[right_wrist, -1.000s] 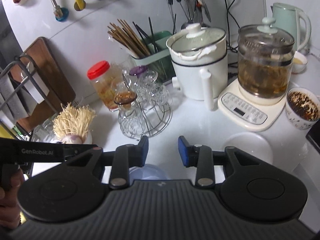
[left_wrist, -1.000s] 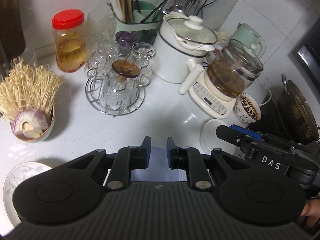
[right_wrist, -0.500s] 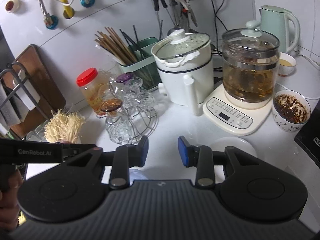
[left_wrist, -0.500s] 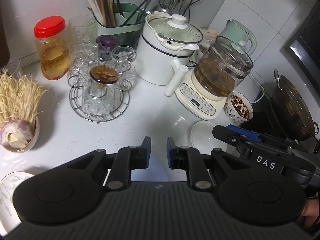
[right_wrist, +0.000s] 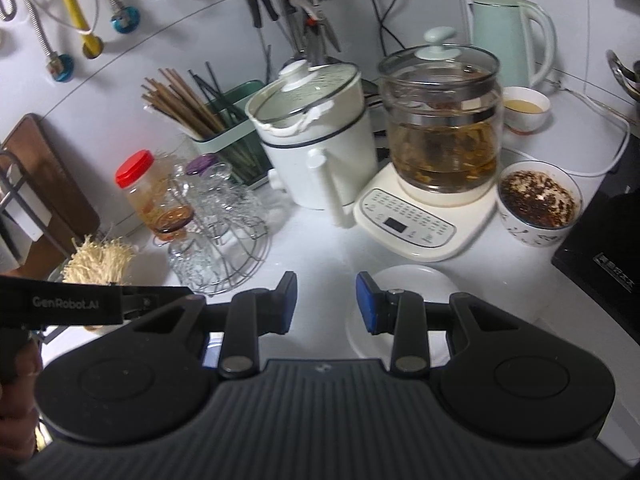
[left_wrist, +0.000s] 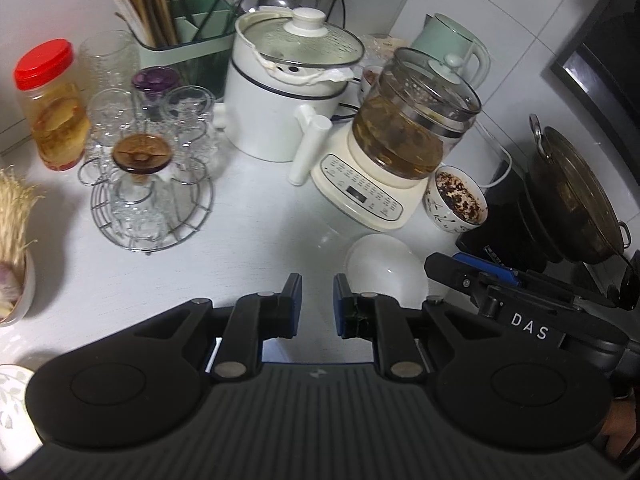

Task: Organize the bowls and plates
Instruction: 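Move both grippers to the white ceramic bowl and grasp its rim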

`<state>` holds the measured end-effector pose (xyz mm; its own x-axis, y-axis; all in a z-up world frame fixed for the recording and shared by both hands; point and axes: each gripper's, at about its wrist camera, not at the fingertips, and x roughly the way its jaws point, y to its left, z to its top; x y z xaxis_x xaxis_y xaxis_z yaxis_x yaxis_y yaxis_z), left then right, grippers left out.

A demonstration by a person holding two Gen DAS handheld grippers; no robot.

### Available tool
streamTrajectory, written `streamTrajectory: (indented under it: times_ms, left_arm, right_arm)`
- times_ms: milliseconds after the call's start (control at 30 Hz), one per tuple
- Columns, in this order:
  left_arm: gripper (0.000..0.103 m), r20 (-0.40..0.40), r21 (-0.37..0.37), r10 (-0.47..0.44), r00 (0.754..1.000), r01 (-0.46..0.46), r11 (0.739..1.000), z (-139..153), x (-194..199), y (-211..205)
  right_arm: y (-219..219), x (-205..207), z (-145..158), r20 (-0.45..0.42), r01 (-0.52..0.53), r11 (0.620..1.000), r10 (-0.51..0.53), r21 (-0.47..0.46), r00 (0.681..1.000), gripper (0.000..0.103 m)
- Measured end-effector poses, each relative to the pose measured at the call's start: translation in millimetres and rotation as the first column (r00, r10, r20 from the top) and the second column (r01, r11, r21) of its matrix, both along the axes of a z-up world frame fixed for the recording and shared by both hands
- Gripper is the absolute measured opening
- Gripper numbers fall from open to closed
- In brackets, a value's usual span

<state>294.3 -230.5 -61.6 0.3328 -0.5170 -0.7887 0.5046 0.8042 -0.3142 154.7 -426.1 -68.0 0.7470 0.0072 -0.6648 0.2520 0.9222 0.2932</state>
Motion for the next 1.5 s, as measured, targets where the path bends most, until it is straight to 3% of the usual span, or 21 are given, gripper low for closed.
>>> streamTrajectory:
  times_ms: [533, 700, 767, 800, 1167, 1500]
  left_arm:
    - [0.018, -0.055, 0.022, -0.073, 0.996, 0.074, 0.997, -27.4, 13.2, -53.9]
    - [0.037, -0.072, 0.035, -0.079, 0.994, 0.081, 0.996, -40.0, 21.3, -66.0]
    - [0.043, -0.075, 0.039, -0.077, 0.994, 0.08, 0.996, -43.7, 24.9, -69.5]
    - [0.045, -0.077, 0.041, -0.075, 0.994, 0.079, 0.996, -45.7, 26.8, -71.5]
    - [0.046, -0.112, 0.06, -0.072, 0.991, 0.079, 0.995, -70.5, 46.8, -90.7]
    - [0.046, -0.199, 0.07, -0.088, 0.976, 0.104, 0.992, -101.9, 58.6, -105.2]
  right_arm:
    - [-51.4, -11.7, -23.4, -0.058, 0.136, 0.991, -0.135, 0.019, 0.989, 0.037]
    - [-64.9, -10.0, -34.0, -0.077, 0.162, 0.986, -0.158, 0.048, 0.984, 0.036]
    - [-69.1, -8.3, -37.9, -0.082, 0.168, 0.985, -0.164, 0.044, 0.983, 0.056]
    - [-71.5, -6.6, -40.2, -0.082, 0.173, 0.984, -0.169, 0.044, 0.982, 0.059]
    - [-95.8, 12.0, -69.1, -0.155, 0.207, 0.974, -0.191, 0.096, 0.969, 0.06]
    - [-101.6, 20.8, -96.3, -0.224, 0.199, 0.967, -0.161, 0.157, 0.961, 0.059]
